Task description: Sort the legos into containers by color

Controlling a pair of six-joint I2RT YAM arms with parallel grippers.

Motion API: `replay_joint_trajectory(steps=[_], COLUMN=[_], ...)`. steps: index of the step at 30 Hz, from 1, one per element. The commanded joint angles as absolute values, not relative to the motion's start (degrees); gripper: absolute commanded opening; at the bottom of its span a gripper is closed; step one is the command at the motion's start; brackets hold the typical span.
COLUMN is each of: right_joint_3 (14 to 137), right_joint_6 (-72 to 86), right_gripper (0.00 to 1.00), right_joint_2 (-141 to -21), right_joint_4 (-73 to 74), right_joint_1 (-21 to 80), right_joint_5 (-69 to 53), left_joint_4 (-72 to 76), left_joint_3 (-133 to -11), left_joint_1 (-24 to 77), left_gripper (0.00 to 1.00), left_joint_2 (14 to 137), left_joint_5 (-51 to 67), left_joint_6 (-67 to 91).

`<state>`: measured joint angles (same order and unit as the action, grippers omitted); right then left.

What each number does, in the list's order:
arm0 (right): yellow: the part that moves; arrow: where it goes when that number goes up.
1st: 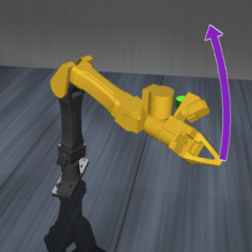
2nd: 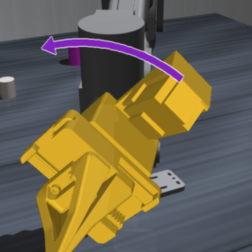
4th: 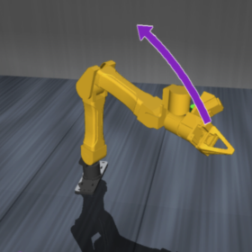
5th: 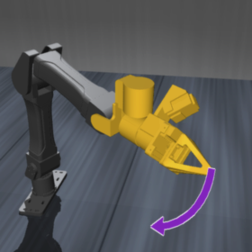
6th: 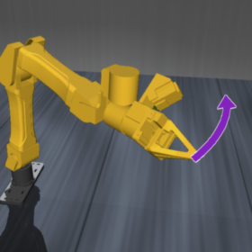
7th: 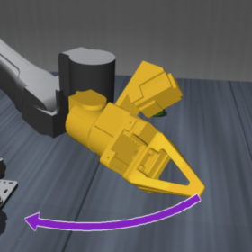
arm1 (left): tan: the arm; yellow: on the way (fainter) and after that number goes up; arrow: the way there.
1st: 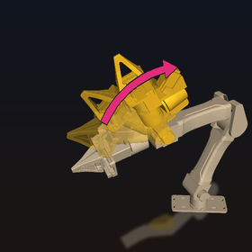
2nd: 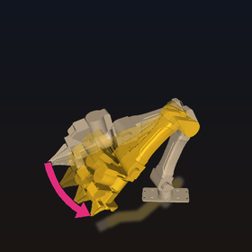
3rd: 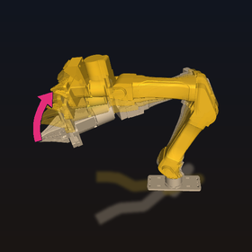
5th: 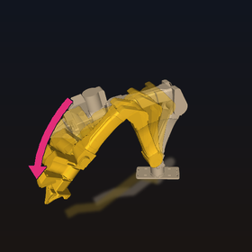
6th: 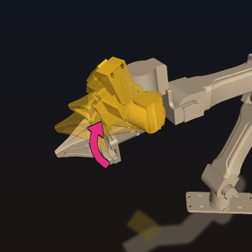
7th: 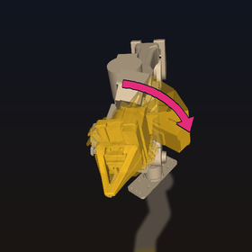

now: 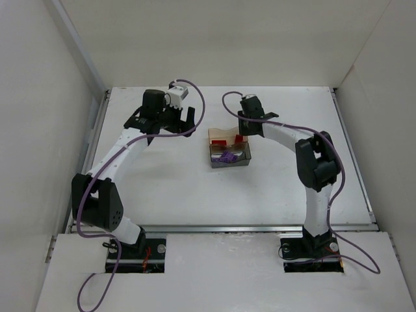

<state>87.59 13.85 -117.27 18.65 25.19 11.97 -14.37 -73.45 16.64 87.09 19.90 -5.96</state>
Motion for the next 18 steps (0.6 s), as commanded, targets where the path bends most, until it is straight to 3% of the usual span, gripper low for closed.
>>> replay_joint_trajectory(steps=[1,4,11,18], right_joint_3=[88.25,87.72,80.34,78.05], right_joint_6=[12.48,14.58,23.53,27.67], right_gripper=[0.41,0.47,0.44,0.47], right_joint_2=[-115.58,-112.61,-97.85,-100.02], right_joint_4=[17.05,17.58,16.88,19.94], right_joint_1=[25.14,24.61,18.55,19.77], right_joint_5=[8.96,8.44,9.14,9.12], left_joint_4=[-12.66,-12.66,-12.66,-12.04], left_joint_3=[-72.52,-72.51,-72.51,-71.89], left_joint_1=[16.35,16.35,16.35,16.35], left_gripper=[1.0,1.0,1.0,1.0], left_joint_2=[83.14,83.14,82.62,82.62], left_joint_5=[19.78,19.78,19.16,19.86], left_joint_6=[-6.33,-6.33,-6.33,-5.71])
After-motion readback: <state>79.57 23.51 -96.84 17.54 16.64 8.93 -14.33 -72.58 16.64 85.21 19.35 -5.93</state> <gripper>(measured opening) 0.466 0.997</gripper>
